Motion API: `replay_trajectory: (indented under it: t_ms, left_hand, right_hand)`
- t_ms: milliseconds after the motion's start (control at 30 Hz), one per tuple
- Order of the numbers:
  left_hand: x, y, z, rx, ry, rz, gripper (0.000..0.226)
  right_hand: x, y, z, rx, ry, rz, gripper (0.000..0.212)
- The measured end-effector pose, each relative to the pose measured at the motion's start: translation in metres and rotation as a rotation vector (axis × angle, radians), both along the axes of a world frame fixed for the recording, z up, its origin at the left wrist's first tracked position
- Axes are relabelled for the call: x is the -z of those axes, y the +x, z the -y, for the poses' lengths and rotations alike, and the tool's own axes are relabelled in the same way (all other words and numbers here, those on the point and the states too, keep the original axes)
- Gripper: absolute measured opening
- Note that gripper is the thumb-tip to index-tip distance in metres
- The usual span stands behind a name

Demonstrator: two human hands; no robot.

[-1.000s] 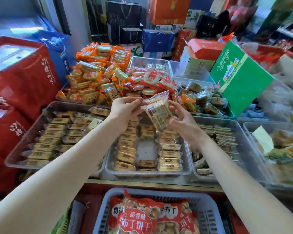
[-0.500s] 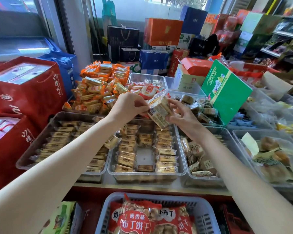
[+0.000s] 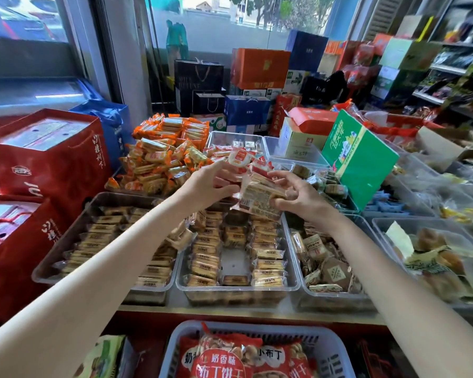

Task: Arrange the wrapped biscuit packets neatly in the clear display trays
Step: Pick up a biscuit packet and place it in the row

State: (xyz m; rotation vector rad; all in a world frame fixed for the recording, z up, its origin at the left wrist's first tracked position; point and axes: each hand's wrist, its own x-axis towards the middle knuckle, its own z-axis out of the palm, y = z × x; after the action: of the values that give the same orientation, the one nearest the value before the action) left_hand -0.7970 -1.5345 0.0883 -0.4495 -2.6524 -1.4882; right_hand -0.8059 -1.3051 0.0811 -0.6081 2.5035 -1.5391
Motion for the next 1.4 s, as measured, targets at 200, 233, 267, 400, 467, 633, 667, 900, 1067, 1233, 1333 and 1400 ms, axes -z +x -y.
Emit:
replay_trajectory:
  t_ms: [200,233,267,400,467,633,667,900,1067,1233,1333,1400]
  left_hand:
    - [-0.004,-0.002,-0.012,0.105,-0.166,-0.005,0.090]
    - [-0.003,-0.002,-0.012,0.080,-0.138,0.001,0.084]
    - [-0.001,-0.002,-0.010,0.067,-0.086,0.027,0.077]
    - [0.006,-0.001,-0.001,0.090,0.186,0.156,0.059]
    - [0.009,-0.002,0.003,0.104,0.256,0.190,0.059]
    - [0.012,-0.005,0.009,0.121,0.290,0.221,0.060]
    - [0.011,-0.006,0.008,0.118,0.271,0.218,0.060]
    - [0.013,-0.012,0.005,0.092,0.058,0.137,0.063]
    - [0.021,-0.017,0.008,0.075,0.014,0.140,0.064]
    - [0.021,-0.019,0.013,0.037,0.008,0.172,0.064]
    - [0.025,-0.021,0.019,0.009,0.016,0.194,0.064]
    - [0.027,-0.021,0.020,0.015,0.006,0.215,0.065]
  right_hand:
    - [-0.012,0.002,0.016,0.010,0.044,-0.120,0.066]
    - [-0.011,0.001,0.016,0.008,0.028,-0.132,0.064]
    - [-0.009,0.000,0.014,0.007,0.008,-0.134,0.062]
    - [-0.006,-0.003,0.008,-0.002,-0.251,0.023,0.038]
    - [-0.006,-0.002,0.007,0.034,-0.247,-0.007,0.021]
    - [-0.007,-0.007,0.012,0.129,-0.155,-0.168,0.013]
    - [-0.006,-0.009,0.012,0.165,-0.098,-0.226,0.012]
    - [-0.002,-0.014,0.017,0.214,-0.011,-0.194,0.013]
    - [-0.003,-0.018,0.021,0.198,0.090,-0.299,0.012]
    - [-0.004,-0.026,0.024,0.256,-0.059,-0.194,0.018]
    - [-0.004,-0.024,0.024,0.179,-0.033,-0.068,0.022]
    - [-0.004,-0.026,0.025,0.236,0.119,-0.186,0.019]
